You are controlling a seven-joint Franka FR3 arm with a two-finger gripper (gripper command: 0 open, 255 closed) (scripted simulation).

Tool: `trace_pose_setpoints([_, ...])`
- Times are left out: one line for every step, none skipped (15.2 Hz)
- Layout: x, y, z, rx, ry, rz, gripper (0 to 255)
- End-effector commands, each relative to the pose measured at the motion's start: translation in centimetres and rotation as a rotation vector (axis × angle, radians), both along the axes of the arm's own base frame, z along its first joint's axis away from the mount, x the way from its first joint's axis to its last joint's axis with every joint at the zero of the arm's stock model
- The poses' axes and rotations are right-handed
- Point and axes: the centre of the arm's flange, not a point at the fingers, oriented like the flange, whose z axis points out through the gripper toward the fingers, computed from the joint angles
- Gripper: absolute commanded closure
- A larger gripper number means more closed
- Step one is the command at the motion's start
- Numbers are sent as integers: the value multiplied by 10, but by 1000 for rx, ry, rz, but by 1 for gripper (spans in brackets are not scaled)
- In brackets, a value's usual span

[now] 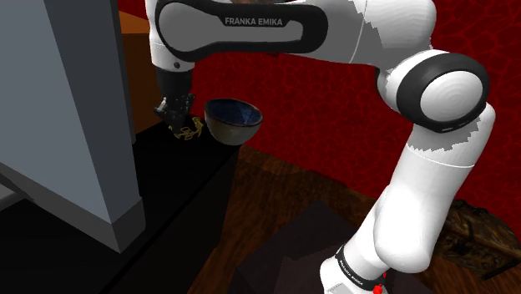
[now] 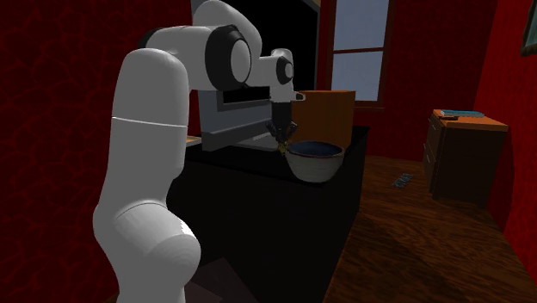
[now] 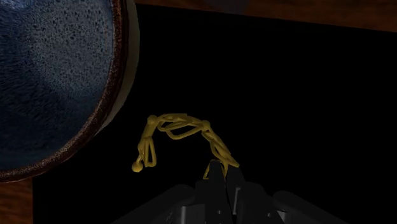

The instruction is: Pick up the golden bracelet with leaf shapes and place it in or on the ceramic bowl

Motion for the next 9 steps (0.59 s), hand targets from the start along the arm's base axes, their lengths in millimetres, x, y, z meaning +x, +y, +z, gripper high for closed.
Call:
trace_pose_setpoints([0, 0, 10, -1, 0, 0, 255])
trace_pose_setpoints([0, 0, 16, -1, 0, 0, 255])
trace_pose_setpoints([0, 0, 21, -1, 0, 0, 255])
trace_pose_setpoints([0, 0, 26, -1, 0, 0, 255])
trace_pose_setpoints([0, 0, 31, -1, 0, 0, 255])
trace_pose_setpoints([0, 0, 37, -1, 0, 0, 255])
trace_pose_setpoints([0, 0, 42, -1, 0, 0, 255])
trace_pose_setpoints([0, 0, 47, -1, 0, 0, 255])
trace_pose_setpoints([0, 0, 52, -1, 0, 0, 255])
